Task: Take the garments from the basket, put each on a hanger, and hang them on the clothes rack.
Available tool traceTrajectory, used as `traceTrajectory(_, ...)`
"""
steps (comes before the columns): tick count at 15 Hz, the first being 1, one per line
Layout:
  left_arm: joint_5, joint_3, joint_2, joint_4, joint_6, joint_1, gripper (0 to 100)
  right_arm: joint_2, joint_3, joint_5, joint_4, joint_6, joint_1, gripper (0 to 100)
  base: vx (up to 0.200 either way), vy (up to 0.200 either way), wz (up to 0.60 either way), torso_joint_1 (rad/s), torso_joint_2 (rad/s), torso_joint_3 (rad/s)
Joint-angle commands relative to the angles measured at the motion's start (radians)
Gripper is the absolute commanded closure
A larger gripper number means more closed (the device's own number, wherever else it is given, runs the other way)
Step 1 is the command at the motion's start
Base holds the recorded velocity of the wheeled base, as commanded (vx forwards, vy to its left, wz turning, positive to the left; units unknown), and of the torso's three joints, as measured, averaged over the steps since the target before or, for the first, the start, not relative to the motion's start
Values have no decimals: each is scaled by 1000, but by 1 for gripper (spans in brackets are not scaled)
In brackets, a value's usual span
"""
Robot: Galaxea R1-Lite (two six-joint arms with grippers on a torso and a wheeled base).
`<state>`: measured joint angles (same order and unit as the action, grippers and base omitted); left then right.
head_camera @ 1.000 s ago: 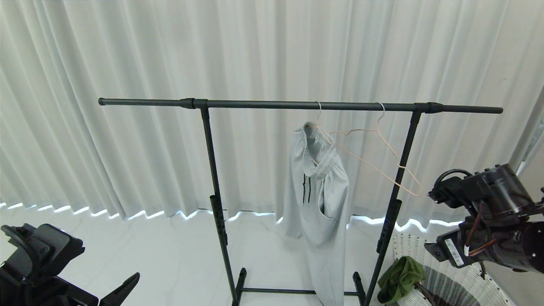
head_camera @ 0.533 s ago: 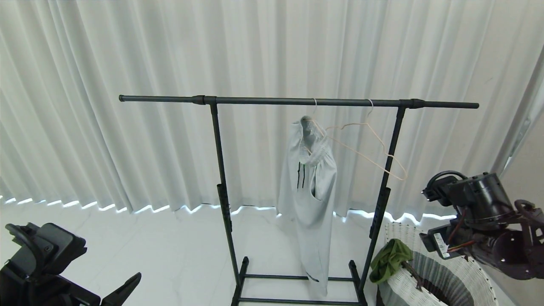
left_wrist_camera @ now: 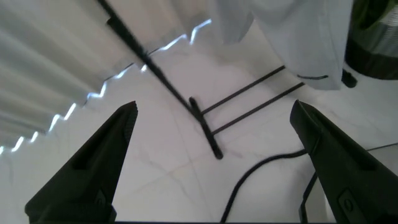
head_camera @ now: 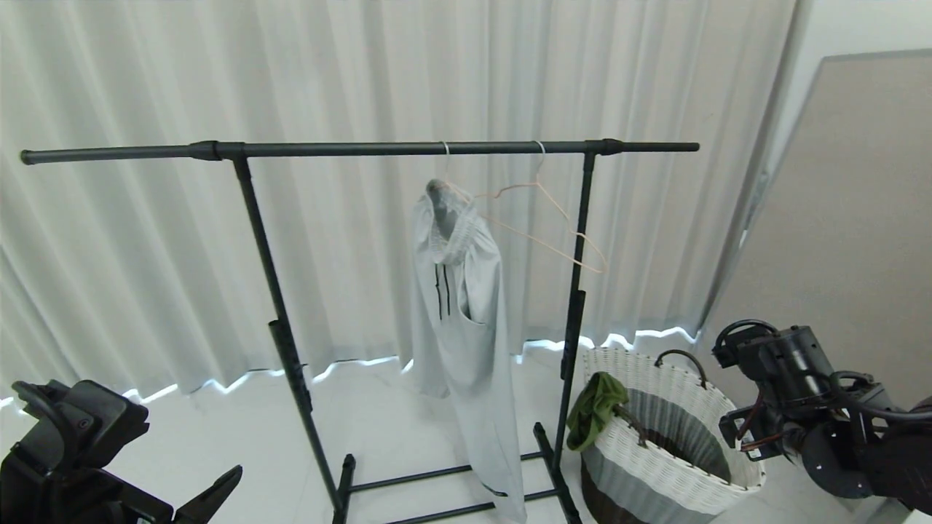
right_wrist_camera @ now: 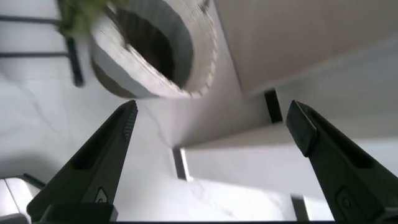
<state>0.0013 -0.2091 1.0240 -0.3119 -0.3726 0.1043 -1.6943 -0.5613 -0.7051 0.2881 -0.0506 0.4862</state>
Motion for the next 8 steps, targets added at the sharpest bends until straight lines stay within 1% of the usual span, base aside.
traceTrajectory(1,0,1,-2,-1,0,0,0,5,9,-13,8,-2,0,0,0,0,-600,-256,510,242)
traceTrajectory(3,0,1,-4,-1,0,0,0,-7,40,-54,89,-3,19,0,0,0,0,-242,471,229)
traceTrajectory(5,0,-1,-4,-1,0,0,0,-1,98,-51,189,0,29,0,0,0,0,-102,188,90)
traceTrajectory(6,0,-1,-5,-1,0,0,0,18,110,-40,214,0,29,0,0,0,0,-41,85,41)
traceTrajectory(7,0,1,-9,-1,0,0,0,56,109,9,221,8,29,0,0,0,0,-27,51,27)
traceTrajectory(8,0,2,-10,-1,1,0,0,108,100,62,207,41,28,0,0,0,0,0,0,0)
